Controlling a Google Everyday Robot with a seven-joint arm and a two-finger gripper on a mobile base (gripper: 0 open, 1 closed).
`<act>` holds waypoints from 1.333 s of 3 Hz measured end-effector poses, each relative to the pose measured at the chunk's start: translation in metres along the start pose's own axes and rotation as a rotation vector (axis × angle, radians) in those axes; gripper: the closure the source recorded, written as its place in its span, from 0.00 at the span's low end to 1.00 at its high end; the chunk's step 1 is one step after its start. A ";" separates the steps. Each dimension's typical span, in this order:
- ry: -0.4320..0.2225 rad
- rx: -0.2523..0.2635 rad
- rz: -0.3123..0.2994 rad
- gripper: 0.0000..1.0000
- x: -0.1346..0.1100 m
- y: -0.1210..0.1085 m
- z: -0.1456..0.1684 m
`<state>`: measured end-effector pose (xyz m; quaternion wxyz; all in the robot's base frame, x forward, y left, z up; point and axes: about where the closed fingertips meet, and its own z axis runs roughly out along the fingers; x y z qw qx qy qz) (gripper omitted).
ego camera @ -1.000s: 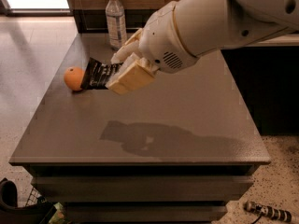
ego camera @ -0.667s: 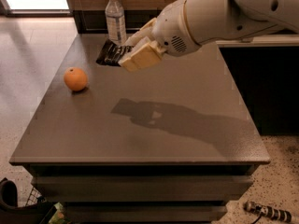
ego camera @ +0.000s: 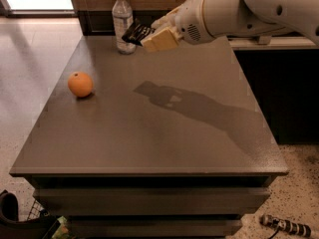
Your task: Move rxbar chocolate near blue plastic bottle
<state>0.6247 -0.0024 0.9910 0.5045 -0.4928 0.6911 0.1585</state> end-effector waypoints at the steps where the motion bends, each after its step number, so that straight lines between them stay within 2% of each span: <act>1: 0.000 0.000 0.000 1.00 0.000 0.000 0.000; 2: 0.012 0.025 0.018 1.00 0.005 -0.019 0.004; 3: 0.054 0.080 0.064 1.00 0.022 -0.074 0.023; 4: 0.067 0.130 0.127 1.00 0.048 -0.136 0.051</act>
Offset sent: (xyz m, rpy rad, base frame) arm 0.0833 -0.0422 -0.0075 -0.0007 0.0288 -0.1535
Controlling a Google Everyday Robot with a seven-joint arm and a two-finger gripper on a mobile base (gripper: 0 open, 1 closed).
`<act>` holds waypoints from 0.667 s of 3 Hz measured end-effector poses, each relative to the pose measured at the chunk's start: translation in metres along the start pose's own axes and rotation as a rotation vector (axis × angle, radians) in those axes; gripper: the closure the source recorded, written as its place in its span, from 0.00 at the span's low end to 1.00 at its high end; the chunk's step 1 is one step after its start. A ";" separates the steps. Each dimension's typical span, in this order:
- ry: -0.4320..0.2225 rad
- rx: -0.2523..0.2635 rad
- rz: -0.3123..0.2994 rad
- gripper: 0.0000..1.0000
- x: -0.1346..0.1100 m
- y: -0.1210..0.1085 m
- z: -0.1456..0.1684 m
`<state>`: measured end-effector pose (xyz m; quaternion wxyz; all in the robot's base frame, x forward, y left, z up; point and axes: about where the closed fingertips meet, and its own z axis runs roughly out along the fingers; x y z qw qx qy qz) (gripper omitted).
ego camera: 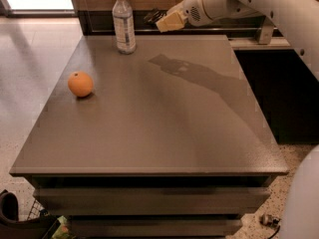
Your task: Move rxbar chocolate near blue plastic bottle
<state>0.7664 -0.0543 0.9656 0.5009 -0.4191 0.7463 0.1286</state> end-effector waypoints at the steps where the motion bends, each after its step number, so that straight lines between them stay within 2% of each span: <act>1: -0.011 -0.008 0.053 1.00 0.023 -0.019 0.028; 2: -0.027 -0.055 0.120 0.98 0.054 -0.015 0.060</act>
Offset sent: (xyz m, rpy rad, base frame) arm 0.0511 0.0035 -0.1103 0.1777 0.1340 0.0103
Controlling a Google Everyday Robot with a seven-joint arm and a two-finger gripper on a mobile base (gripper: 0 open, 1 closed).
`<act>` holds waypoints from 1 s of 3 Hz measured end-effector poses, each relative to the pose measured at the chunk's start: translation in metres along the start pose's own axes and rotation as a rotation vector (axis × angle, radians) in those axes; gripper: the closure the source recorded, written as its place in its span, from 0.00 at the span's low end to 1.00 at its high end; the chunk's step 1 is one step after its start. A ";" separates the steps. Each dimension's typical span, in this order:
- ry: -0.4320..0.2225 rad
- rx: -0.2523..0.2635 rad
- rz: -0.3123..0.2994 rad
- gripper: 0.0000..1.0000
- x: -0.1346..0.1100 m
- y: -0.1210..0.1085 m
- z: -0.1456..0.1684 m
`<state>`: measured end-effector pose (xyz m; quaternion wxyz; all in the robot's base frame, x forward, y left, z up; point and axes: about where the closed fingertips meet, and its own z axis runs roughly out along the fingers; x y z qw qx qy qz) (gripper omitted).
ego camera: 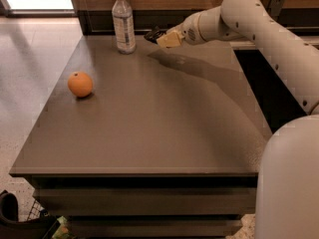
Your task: Move rxbar chocolate near blue plastic bottle
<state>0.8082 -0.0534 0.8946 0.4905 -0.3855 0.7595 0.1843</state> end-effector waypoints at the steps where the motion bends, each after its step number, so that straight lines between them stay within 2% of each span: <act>1: 0.002 0.004 -0.009 0.75 -0.004 0.001 -0.002; 3: 0.005 -0.006 -0.008 0.29 -0.003 0.005 0.004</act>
Offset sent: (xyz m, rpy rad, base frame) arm -0.0010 0.0009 0.0039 -0.0071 -0.0053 0.0005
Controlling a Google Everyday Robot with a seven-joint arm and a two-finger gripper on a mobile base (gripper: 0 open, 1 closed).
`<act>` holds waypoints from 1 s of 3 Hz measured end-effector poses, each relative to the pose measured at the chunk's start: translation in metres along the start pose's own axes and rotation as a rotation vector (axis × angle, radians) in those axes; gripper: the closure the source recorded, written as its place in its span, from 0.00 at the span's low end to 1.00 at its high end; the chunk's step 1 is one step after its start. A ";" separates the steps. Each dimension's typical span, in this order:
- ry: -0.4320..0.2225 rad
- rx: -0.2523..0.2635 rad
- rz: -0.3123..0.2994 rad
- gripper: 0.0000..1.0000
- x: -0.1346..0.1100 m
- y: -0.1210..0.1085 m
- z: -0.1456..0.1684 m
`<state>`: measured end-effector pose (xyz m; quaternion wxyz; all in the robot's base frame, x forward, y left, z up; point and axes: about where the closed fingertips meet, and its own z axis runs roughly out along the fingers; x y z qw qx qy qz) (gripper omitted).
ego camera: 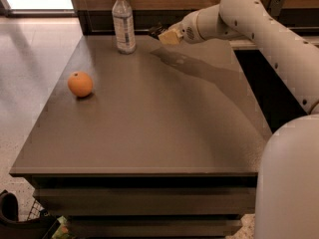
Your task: Move rxbar chocolate near blue plastic bottle
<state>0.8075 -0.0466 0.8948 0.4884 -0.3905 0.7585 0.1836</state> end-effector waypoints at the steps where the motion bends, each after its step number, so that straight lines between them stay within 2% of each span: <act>1: 0.001 -0.004 0.000 0.07 0.001 0.002 0.003; 2: 0.002 -0.008 0.001 0.00 0.001 0.003 0.005; 3: 0.002 -0.008 0.001 0.00 0.001 0.003 0.005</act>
Offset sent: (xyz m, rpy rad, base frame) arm 0.0002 0.0026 -0.0019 0.0003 0.0027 0.0035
